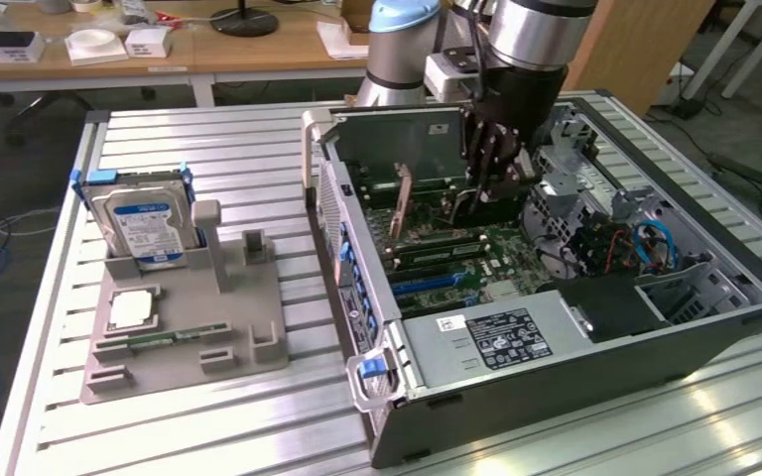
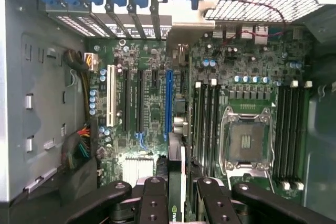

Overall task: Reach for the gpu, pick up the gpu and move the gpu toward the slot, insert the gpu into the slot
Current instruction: 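Insert the gpu into the slot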

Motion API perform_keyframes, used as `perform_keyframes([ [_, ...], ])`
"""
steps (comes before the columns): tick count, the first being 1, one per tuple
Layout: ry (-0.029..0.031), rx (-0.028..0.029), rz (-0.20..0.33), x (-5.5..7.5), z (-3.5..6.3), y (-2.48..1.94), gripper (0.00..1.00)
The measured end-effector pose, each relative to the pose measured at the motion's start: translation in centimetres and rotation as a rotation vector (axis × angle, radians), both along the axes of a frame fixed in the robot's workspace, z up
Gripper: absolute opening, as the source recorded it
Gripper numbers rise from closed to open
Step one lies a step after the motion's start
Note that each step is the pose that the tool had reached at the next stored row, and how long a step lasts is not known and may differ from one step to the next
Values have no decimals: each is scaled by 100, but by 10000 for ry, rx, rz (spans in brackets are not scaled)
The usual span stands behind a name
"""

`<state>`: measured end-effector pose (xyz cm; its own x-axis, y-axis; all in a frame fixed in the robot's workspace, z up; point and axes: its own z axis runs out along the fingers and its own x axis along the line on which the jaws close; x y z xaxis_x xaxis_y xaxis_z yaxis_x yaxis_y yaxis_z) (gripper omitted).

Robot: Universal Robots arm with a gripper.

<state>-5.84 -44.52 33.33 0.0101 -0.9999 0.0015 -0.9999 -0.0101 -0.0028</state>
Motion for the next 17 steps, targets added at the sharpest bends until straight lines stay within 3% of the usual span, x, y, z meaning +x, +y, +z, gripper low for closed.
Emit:
perform_keyframes([
  [6, 2, 3, 0, -84, -109, 0, 26],
  [17, 1, 4, 102, -115, -311, -25, 26],
])
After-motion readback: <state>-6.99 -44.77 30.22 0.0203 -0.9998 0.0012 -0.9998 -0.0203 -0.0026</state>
